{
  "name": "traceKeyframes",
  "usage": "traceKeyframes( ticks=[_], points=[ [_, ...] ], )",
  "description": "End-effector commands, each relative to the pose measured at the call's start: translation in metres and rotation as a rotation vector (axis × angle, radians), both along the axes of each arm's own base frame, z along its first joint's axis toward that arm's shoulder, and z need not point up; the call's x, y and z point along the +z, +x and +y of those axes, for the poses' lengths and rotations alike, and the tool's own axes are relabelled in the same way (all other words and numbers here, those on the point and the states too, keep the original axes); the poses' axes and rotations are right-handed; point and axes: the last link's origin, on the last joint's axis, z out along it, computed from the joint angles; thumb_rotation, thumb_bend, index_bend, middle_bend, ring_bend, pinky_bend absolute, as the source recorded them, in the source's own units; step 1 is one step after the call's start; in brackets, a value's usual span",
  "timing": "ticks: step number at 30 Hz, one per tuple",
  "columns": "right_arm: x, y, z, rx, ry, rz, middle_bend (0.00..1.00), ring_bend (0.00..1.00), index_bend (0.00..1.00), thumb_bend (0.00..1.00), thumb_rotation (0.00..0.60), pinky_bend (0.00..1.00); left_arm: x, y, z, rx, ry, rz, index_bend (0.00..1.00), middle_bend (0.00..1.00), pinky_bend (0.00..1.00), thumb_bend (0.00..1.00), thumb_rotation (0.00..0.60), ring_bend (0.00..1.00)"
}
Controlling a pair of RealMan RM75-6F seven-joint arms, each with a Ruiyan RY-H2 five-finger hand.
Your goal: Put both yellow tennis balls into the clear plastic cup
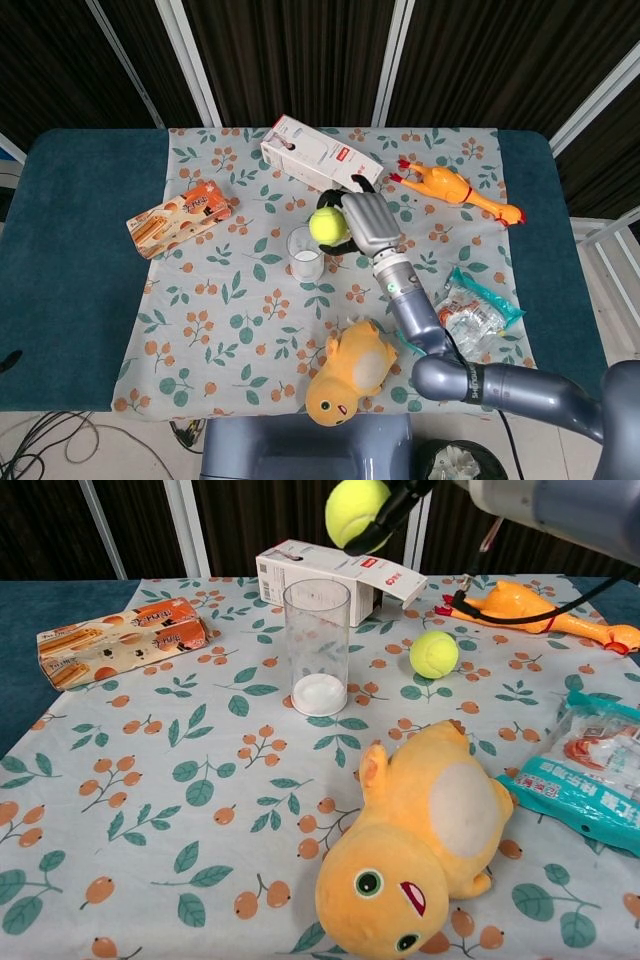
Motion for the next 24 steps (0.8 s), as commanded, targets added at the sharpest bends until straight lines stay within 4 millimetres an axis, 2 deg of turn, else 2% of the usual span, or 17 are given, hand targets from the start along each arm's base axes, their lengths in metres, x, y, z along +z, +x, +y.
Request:
traceKeyframes(
  ticks=[1, 6, 12, 18, 24],
  points=[
    [-0.012, 0.016, -0.003, 0.006, 0.012, -0.001, 0.48, 0.59, 0.6, 0.43, 0.6, 0.1, 0.0, 0.0, 0.0, -0.001, -0.002, -0.001, 0.08, 0.0, 0.12, 0.0, 0.6, 0.0],
    [-0.029, 0.025, 0.0, 0.013, 0.04, 0.028, 0.47, 0.56, 0.6, 0.43, 0.6, 0.08, 0.0, 0.0, 0.0, -0.001, -0.002, -0.004, 0.08, 0.0, 0.12, 0.0, 0.6, 0.0],
    [-0.048, 0.025, 0.001, 0.001, 0.088, 0.066, 0.45, 0.53, 0.59, 0.43, 0.6, 0.06, 0.003, 0.0, -0.001, -0.004, 0.005, -0.01, 0.08, 0.0, 0.12, 0.0, 0.6, 0.0],
    [-0.053, 0.019, -0.001, -0.016, 0.108, 0.085, 0.43, 0.49, 0.56, 0.43, 0.6, 0.04, 0.003, -0.001, -0.001, -0.002, 0.005, -0.01, 0.08, 0.0, 0.12, 0.0, 0.6, 0.0],
    [-0.048, 0.016, -0.003, -0.019, 0.112, 0.103, 0.39, 0.44, 0.52, 0.43, 0.6, 0.03, 0.004, -0.001, -0.001, 0.0, 0.008, -0.009, 0.08, 0.0, 0.12, 0.0, 0.6, 0.0]
  ],
)
